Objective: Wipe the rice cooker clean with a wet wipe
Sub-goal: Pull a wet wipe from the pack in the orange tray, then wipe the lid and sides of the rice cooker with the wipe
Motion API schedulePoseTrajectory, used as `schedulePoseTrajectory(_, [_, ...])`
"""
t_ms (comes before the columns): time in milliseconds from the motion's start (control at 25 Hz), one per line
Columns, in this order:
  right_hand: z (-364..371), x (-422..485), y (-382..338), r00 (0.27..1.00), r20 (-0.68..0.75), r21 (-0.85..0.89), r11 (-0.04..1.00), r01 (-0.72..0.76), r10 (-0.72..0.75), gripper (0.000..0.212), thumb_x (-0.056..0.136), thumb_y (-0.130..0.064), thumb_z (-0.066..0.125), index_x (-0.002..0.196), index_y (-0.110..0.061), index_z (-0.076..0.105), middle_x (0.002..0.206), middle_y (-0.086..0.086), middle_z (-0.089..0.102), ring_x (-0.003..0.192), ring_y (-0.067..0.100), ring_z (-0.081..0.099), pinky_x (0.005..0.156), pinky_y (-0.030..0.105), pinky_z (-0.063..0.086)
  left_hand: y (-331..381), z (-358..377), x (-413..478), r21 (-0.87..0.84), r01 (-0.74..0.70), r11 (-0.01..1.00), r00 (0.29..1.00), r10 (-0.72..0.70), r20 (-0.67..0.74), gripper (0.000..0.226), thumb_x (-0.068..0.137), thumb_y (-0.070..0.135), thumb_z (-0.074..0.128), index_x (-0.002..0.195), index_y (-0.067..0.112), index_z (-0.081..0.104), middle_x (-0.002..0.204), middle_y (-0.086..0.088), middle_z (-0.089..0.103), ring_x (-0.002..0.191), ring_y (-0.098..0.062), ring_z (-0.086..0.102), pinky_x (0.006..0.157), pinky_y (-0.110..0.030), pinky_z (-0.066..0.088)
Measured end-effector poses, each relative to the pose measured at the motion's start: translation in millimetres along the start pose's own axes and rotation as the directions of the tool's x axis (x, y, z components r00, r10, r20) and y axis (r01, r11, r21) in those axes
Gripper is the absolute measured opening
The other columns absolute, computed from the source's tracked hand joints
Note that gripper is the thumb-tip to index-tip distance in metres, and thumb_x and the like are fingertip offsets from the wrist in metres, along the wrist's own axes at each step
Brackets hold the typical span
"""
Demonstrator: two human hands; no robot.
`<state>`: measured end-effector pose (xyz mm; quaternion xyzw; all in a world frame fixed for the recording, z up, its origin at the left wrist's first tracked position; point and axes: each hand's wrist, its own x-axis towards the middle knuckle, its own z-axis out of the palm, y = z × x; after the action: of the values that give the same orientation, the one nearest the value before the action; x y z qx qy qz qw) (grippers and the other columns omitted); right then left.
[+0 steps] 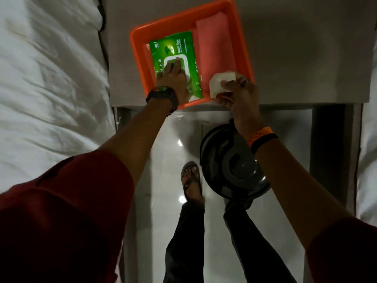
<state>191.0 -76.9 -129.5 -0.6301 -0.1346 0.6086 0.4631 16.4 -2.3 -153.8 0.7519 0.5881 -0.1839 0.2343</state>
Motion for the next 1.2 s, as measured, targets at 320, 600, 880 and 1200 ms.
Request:
schedulePoseTrajectory(320, [-95, -21, -3, 0.997, 0.073, 0.172, 0.985, -0.016, 0.004, 0.022, 0.097, -0.021, 0.061, 0.111, -0.005, 0.068, 0.094, 0.012, 0.072, 0.087, 0.023, 0.071, 0.073, 0.036, 0.062, 136, 15, -64, -0.932, -0.251, 0.260, 0.950, 0.248, -0.187, 0.047, 0.084, 0.001, 0.072, 0.129, 0.004, 0.057, 0.119, -0.005, 0.065, 0.103, 0.001, 0.064, 0.097, -0.021, 0.052])
schedulePoseTrajectory(600, [-183, -36, 12, 0.999, 0.052, 0.169, 0.986, -0.006, -0.003, 0.052, 0.090, -0.015, 0.074, 0.137, -0.005, 0.054, 0.106, 0.007, 0.076, 0.095, 0.019, 0.072, 0.084, 0.033, 0.060, 192, 58, -64, -1.000, 0.013, 0.020, 0.976, 0.218, 0.017, 0.038, 0.094, 0.002, 0.060, 0.131, -0.001, 0.053, 0.122, -0.014, 0.065, 0.111, -0.017, 0.064, 0.099, -0.031, 0.052])
schedulePoseTrajectory(880, [-219, -36, 15, 0.997, 0.070, 0.022, 1.000, 0.021, -0.023, 0.063, 0.086, -0.010, 0.078, 0.141, -0.006, 0.047, 0.118, 0.021, 0.073, 0.109, 0.031, 0.074, 0.090, 0.043, 0.062, 229, 80, -63, -0.986, 0.161, -0.029, 0.970, 0.186, 0.153, 0.029, 0.100, 0.007, 0.052, 0.128, -0.002, 0.056, 0.117, -0.013, 0.068, 0.106, -0.019, 0.067, 0.092, -0.031, 0.057])
schedulePoseTrajectory(1200, [-233, -26, 27, 0.988, 0.036, -0.384, 0.911, 0.150, -0.147, 0.075, 0.082, -0.003, 0.079, 0.147, -0.005, 0.042, 0.082, 0.014, 0.073, 0.072, 0.009, 0.072, 0.072, 0.023, 0.064, 253, 108, -61, -0.954, 0.263, -0.141, 0.944, 0.242, 0.224, 0.034, 0.103, 0.019, 0.048, 0.131, 0.001, 0.053, 0.125, -0.023, 0.062, 0.108, -0.029, 0.065, 0.100, -0.046, 0.052])
